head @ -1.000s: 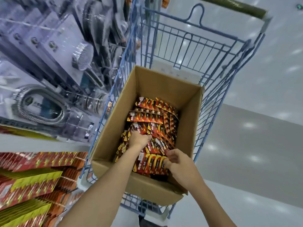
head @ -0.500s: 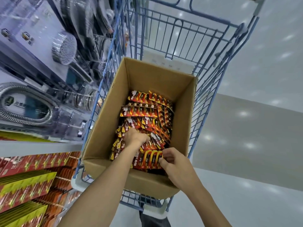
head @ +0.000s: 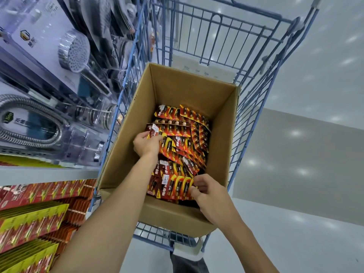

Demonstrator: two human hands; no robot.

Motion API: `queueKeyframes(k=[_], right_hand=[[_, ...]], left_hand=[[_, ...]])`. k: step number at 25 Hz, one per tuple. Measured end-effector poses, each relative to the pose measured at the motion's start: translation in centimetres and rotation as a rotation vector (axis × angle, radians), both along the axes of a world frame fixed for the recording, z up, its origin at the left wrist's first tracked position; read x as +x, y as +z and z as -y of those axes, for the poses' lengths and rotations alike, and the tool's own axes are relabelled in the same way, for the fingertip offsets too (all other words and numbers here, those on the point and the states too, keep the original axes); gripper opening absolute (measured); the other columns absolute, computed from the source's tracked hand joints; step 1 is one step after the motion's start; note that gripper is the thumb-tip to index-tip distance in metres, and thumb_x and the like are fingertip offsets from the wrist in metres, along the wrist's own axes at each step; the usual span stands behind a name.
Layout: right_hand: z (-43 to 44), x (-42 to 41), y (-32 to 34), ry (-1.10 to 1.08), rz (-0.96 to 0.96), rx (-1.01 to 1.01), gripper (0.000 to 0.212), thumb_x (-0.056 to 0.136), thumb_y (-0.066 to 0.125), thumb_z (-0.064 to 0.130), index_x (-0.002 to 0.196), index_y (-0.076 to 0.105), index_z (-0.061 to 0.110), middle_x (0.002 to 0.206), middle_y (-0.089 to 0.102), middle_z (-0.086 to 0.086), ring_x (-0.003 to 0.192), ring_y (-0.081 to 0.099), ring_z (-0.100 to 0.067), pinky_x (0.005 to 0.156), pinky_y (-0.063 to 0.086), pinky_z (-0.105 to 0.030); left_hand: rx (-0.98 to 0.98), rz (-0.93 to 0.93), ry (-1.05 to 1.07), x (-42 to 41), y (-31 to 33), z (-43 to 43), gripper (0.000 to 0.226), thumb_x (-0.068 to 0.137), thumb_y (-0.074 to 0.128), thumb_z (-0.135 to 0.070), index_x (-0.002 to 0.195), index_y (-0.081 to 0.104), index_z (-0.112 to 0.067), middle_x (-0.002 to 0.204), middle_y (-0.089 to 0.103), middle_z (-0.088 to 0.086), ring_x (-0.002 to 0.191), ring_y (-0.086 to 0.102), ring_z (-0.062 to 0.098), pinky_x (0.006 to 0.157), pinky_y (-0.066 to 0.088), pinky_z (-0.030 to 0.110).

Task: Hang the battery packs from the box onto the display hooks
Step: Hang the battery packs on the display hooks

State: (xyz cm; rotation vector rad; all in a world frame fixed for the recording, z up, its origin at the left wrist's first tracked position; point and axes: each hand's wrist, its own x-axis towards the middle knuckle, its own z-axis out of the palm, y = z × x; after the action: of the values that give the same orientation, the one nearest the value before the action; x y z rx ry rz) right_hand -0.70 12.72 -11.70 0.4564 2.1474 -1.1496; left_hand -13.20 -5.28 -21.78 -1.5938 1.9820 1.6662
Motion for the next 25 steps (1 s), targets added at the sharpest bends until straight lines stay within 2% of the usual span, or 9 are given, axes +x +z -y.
queueKeyframes(k=[3, 6, 8, 10, 13, 14, 18, 22, 25], right_hand=[[0.0, 0.1, -0.3, -0.009, 0.008, 0.006, 0.029, 0.102, 0.061, 0.033, 0.130, 0.057, 0.028, 0.120, 0.064, 0.013, 0.112, 0.060, -0.005, 0.096, 0.054, -0.025], [0.0, 0.1, -0.5, -0.017, 0.011, 0.006, 0.028, 0.102, 0.060, 0.032, 0.130, 0.057, 0.028, 0.120, 0.064, 0.013, 0.108, 0.060, -0.004, 0.077, 0.052, -0.013], [0.3, 0.0, -0.5, -0.013, 0.018, 0.000, 0.027, 0.103, 0.059, 0.031, 0.130, 0.056, 0.028, 0.121, 0.064, 0.012, 0.101, 0.061, -0.003, 0.066, 0.049, -0.009], [0.3, -0.2, -0.4, -0.010, 0.025, -0.009, 0.026, 0.103, 0.059, 0.029, 0.129, 0.056, 0.027, 0.120, 0.063, 0.011, 0.094, 0.062, -0.002, 0.063, 0.048, -0.007], [0.0, -1.0, -0.5, 0.006, 0.030, -0.020, 0.030, 0.102, 0.061, 0.028, 0.131, 0.057, 0.024, 0.121, 0.063, 0.009, 0.100, 0.060, -0.004, 0.068, 0.047, -0.009], [-0.1, -1.3, -0.7, 0.022, 0.034, -0.016, 0.031, 0.102, 0.062, 0.027, 0.132, 0.056, 0.024, 0.122, 0.062, 0.009, 0.100, 0.059, -0.004, 0.067, 0.046, -0.009], [0.4, -3.7, -2.3, 0.196, 0.014, 0.078, 0.039, 0.099, 0.065, 0.021, 0.136, 0.054, 0.021, 0.132, 0.060, 0.003, 0.091, 0.059, -0.006, 0.070, 0.048, -0.015], [2.3, -5.5, -6.7, 0.526, 0.136, 0.175, 0.059, 0.091, 0.067, 0.012, 0.146, 0.046, 0.014, 0.141, 0.055, -0.008, 0.125, 0.055, -0.027, 0.099, 0.049, -0.033], [3.4, -5.1, -9.8, 0.751, 0.086, 0.290, 0.055, 0.090, 0.068, 0.012, 0.141, 0.048, 0.019, 0.136, 0.057, -0.010, 0.125, 0.054, -0.030, 0.105, 0.049, -0.041]], left_hand=[[0.220, 0.056, 0.128, 0.3, -2.4, -1.4, 0.062, 0.079, 0.087, -0.011, 0.135, 0.061, -0.013, 0.128, 0.068, 0.009, 0.121, 0.065, 0.031, 0.102, 0.056, 0.048], [0.385, 0.101, 0.106, 0.4, -3.6, -1.5, 0.083, 0.080, 0.086, -0.005, 0.150, 0.042, -0.007, 0.146, 0.054, 0.017, 0.138, 0.052, 0.037, 0.116, 0.044, 0.051], [0.403, 0.119, 0.074, 0.2, -4.0, -1.2, 0.073, 0.085, 0.081, -0.001, 0.147, 0.043, -0.005, 0.147, 0.053, 0.018, 0.138, 0.052, 0.037, 0.115, 0.045, 0.051], [0.286, 0.111, -0.025, 0.4, -3.4, -0.5, 0.059, 0.084, 0.081, 0.000, 0.136, 0.054, -0.008, 0.133, 0.063, 0.012, 0.128, 0.060, 0.034, 0.106, 0.053, 0.048], [0.132, -0.018, -0.190, 1.5, 0.7, 0.7, 0.041, 0.084, 0.082, -0.007, 0.119, 0.064, -0.017, 0.107, 0.073, -0.001, 0.098, 0.072, 0.020, 0.074, 0.056, 0.032], [0.122, -0.091, -0.218, 2.1, 2.6, 1.2, 0.037, 0.086, 0.082, -0.009, 0.117, 0.065, -0.021, 0.103, 0.074, -0.005, 0.090, 0.074, 0.014, 0.069, 0.055, 0.027], [0.261, -0.335, -0.253, 4.8, 9.8, 3.4, 0.030, 0.087, 0.079, -0.006, 0.113, 0.072, -0.019, 0.103, 0.081, 0.001, 0.090, 0.079, 0.019, 0.073, 0.064, 0.033], [0.471, -0.387, -0.204, 7.3, 13.6, 5.2, 0.031, 0.093, 0.070, -0.002, 0.122, 0.070, -0.012, 0.112, 0.078, 0.011, 0.099, 0.077, 0.028, 0.080, 0.065, 0.041], [0.530, -0.397, -0.165, 9.0, 15.0, 6.1, 0.031, 0.099, 0.062, -0.004, 0.129, 0.067, -0.011, 0.116, 0.077, 0.013, 0.102, 0.076, 0.029, 0.082, 0.065, 0.044]])
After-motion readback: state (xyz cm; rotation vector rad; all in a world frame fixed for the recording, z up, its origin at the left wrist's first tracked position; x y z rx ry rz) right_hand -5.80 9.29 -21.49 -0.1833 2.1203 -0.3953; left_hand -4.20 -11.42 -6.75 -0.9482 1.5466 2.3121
